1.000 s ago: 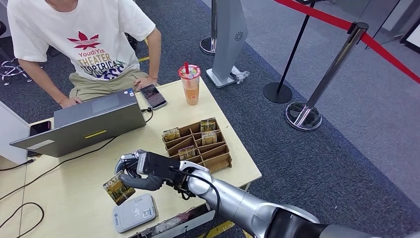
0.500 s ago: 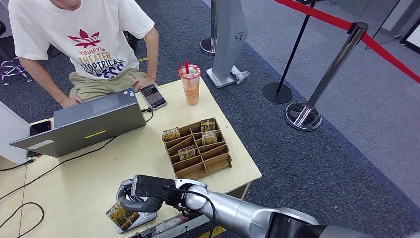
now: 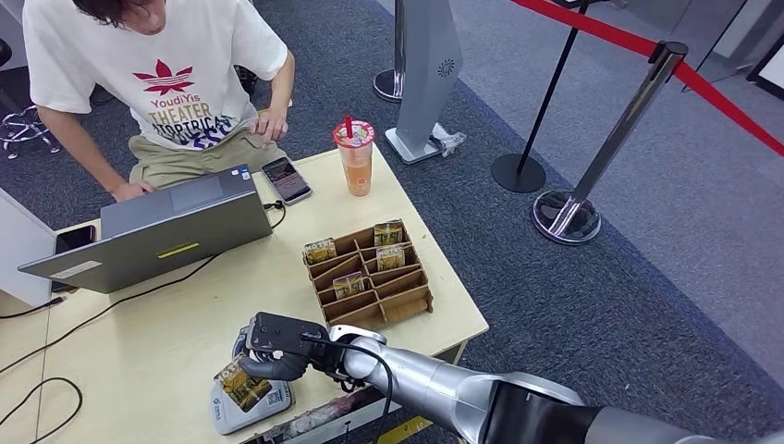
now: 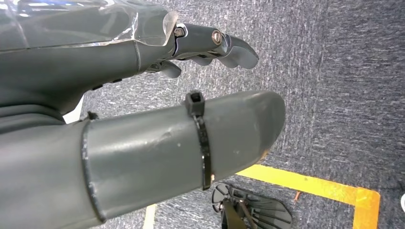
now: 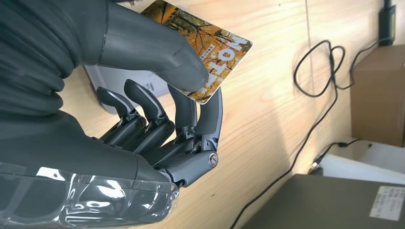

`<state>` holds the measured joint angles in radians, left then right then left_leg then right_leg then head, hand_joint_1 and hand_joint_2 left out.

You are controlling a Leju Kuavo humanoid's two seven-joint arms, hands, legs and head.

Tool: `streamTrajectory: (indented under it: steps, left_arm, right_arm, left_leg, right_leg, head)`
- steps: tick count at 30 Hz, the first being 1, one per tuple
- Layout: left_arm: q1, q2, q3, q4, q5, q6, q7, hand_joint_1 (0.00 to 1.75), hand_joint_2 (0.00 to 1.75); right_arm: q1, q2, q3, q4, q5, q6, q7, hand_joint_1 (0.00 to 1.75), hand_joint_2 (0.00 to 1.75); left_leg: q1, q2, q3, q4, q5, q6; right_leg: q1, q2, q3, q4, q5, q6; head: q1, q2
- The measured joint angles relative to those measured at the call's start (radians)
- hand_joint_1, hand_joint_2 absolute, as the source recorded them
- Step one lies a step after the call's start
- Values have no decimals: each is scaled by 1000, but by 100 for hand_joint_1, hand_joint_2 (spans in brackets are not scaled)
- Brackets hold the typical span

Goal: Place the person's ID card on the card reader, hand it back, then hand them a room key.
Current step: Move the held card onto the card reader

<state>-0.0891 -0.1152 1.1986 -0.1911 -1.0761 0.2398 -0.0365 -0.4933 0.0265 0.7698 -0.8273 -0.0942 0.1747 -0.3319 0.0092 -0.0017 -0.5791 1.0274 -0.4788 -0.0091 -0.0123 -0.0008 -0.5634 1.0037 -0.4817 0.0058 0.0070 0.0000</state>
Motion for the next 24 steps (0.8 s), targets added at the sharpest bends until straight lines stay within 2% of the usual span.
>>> streamTrajectory:
  steps: [12, 24]
  left_arm:
    - [0, 0, 0, 0, 0, 1, 2, 0, 0]
    - [0, 0, 0, 0, -2, 0, 2, 0, 0]
  right_arm:
    - [-41, 39, 0, 127, -18, -14, 6, 175, 175]
    - [-10, 59, 0, 198, -32, -19, 16, 175, 175]
  left_leg:
    - [0, 0, 0, 0, 0, 0]
    - [0, 0, 0, 0, 0, 0]
  right_leg:
    - [0, 0, 0, 0, 0, 0]
    - [0, 0, 0, 0, 0, 0]
  head:
    - [0, 0]
    - [0, 0]
